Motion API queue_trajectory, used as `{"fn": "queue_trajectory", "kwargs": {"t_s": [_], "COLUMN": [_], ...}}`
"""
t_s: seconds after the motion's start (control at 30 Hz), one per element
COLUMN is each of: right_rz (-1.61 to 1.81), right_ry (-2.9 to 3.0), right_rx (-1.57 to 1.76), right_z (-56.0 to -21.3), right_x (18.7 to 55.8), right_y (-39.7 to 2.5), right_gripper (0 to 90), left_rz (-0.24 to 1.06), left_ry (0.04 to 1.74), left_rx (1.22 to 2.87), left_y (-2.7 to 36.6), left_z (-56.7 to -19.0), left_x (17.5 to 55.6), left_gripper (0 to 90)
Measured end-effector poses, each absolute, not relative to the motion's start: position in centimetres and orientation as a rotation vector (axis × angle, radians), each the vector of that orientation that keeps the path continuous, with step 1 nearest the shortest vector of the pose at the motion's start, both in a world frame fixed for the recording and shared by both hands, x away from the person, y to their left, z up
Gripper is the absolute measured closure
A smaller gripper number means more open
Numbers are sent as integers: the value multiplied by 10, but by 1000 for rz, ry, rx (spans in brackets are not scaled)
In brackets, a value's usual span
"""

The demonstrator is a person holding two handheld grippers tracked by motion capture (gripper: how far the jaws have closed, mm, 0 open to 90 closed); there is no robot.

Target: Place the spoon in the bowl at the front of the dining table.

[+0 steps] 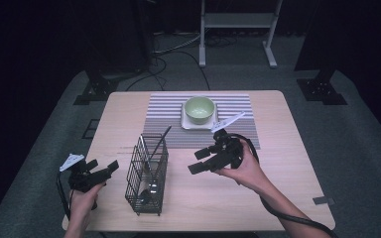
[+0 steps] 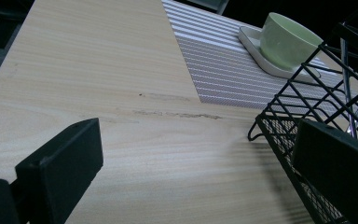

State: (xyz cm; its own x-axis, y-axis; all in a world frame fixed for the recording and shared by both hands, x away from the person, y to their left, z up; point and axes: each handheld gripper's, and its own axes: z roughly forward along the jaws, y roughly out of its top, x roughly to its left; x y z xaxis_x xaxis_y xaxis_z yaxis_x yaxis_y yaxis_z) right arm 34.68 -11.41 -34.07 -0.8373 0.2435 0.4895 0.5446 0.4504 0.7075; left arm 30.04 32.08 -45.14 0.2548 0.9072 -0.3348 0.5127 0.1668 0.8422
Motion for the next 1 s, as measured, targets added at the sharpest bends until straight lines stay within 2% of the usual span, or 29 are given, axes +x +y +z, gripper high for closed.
{"fn": "queue_trajectory", "kwargs": {"t_s": [0.8,1.0], "right_rz": [-1301,-1279], "right_ry": [-2367,-2369], "right_rx": [-634,-621], "right_z": [-330,-331], "right_x": [362,361], "right_y": [-77,-65], "right_gripper": [244,282], "left_rz": [476,477], "left_ry": [1393,1395], "left_rx": [1484,1478], "left_y": [322,322], "left_z": [-451,-450], "left_x": [300,300], "left_gripper": [10,10]}}
